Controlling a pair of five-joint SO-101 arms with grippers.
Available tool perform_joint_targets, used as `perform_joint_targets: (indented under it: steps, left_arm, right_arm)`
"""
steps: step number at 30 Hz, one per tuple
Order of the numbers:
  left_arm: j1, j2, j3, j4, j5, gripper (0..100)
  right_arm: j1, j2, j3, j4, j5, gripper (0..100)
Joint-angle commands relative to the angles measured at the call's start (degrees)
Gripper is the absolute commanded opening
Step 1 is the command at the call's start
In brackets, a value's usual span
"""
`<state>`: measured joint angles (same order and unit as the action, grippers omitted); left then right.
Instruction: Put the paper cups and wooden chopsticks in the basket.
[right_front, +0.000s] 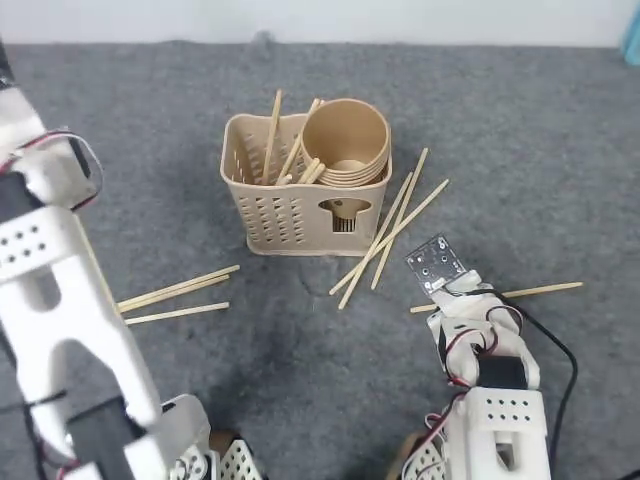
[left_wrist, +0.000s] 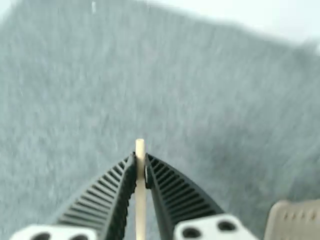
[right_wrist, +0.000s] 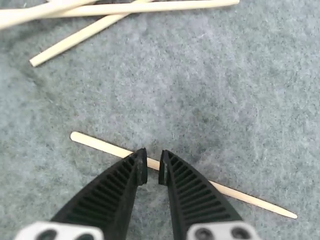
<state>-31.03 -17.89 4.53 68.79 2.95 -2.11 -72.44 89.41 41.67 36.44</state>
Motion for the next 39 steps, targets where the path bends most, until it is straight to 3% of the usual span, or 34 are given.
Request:
perform_joint_targets:
  steps: [1, 9, 15, 20, 26, 33, 35, 39]
  left_arm:
    - [2.7, -7.7, -0.2, -4.8, -0.3, 1]
    - [7.4, -18.0, 0.1, -11.9, -0.3, 1]
    - [9.4, -29.5, 10.1, -13.4, -0.3, 1]
    - [13.4, -39.6, 23.4, -28.7, 1.3, 1]
    - [19.9, -48.0, 34.6, -52.8, 15.9, 1]
    - [31.1, -45.1, 37.7, -71.7, 16.1, 1]
    - [33.0, -42.9, 37.8, -75.0, 16.1, 1]
    - [33.9, -39.4, 37.3, -70.8, 16.1, 1]
  right_arm:
    - [0.7, -1.1, -0.4, -0.7, -0.5, 5.4]
    - [0.7, -1.1, -0.4, -0.8, -0.5, 5.4]
    - [0.8, -1.2, -0.4, -0.7, -0.5, 5.4]
    - [0.8, -1.2, -0.4, -0.7, -0.5, 5.4]
    - [0.8, -1.2, -0.4, -0.7, -0.5, 5.4]
    - [0.8, -1.2, -0.4, -0.7, -0.6, 5.4]
    - [0.8, -1.2, -0.4, -0.7, -0.6, 5.4]
    - [0.9, -1.2, -0.4, -0.7, -0.6, 5.4]
